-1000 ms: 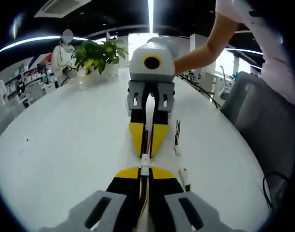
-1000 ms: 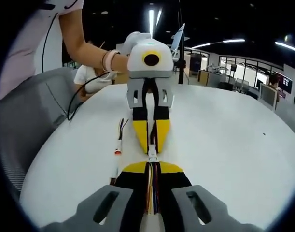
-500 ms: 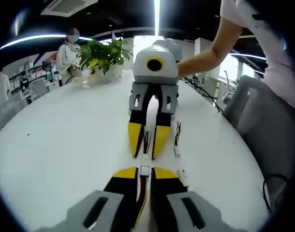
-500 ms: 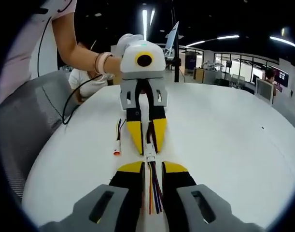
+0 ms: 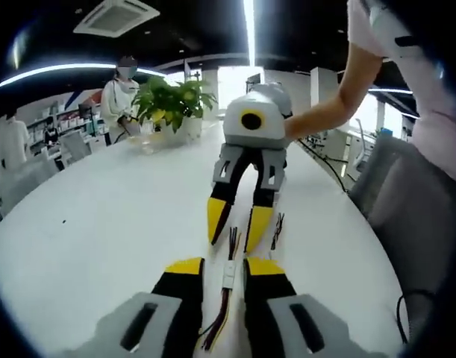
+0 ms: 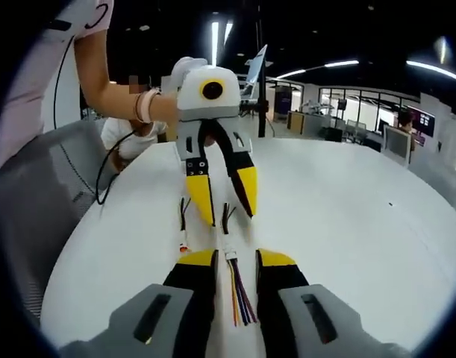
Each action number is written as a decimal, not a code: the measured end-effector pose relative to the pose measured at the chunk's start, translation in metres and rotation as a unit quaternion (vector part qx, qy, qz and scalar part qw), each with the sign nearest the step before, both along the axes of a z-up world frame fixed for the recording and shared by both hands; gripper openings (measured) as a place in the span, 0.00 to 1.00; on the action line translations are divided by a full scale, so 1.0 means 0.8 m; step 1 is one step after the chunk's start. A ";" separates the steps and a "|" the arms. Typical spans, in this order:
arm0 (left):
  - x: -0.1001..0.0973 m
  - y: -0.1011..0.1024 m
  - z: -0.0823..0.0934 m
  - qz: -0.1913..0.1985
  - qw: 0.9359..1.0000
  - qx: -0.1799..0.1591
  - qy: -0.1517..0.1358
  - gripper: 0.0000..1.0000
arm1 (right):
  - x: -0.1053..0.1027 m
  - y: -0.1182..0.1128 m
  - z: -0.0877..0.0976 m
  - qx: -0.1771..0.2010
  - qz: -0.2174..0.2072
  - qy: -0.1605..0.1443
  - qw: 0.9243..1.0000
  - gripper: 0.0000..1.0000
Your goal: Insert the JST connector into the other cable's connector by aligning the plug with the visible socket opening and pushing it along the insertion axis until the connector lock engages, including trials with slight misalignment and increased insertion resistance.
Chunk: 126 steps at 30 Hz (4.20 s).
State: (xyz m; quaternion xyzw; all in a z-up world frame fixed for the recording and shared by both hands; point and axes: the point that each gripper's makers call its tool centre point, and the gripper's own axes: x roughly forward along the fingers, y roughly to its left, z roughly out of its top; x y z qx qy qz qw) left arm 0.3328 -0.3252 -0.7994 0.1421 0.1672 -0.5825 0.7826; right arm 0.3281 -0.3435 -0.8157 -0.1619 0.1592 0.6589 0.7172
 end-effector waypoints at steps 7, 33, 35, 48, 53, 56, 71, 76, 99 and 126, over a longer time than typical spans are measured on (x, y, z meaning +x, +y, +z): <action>-0.033 -0.001 0.004 -0.001 1.000 -0.002 -0.004 0.17 | -0.024 -0.004 0.020 0.027 0.001 0.006 1.000 0.14; -0.069 0.010 -0.049 0.034 0.999 0.038 0.011 0.13 | -0.060 -0.015 -0.040 -0.032 0.015 0.002 0.999 0.16; -0.068 0.010 -0.049 0.037 0.999 0.038 0.010 0.13 | -0.061 -0.014 -0.040 -0.032 0.016 0.002 0.999 0.16; -0.074 0.013 -0.056 0.042 0.998 0.030 0.034 0.12 | -0.064 -0.015 -0.038 -0.020 0.005 0.013 1.000 0.10; -0.073 0.014 -0.055 0.043 0.998 0.025 0.027 0.09 | -0.066 -0.016 -0.040 -0.020 0.009 0.012 1.000 0.08; -0.072 0.014 -0.055 0.038 0.999 0.026 0.021 0.08 | -0.065 -0.016 -0.039 -0.017 0.010 0.010 1.000 0.06; -0.069 0.007 -0.056 0.041 0.999 -0.010 0.013 0.00 | -0.063 -0.016 -0.038 -0.010 0.008 0.020 1.000 0.04; -0.069 0.006 -0.056 0.034 0.999 -0.006 0.011 0.00 | -0.062 -0.016 -0.039 -0.011 0.007 0.021 1.000 0.04; -0.055 -0.005 -0.043 0.037 0.996 -0.025 0.084 0.00 | -0.056 -0.014 -0.021 -0.017 0.021 0.031 0.999 0.03; -0.040 -0.006 -0.028 0.013 0.998 -0.011 0.065 0.00 | -0.037 -0.004 -0.014 -0.020 0.047 0.015 0.999 0.03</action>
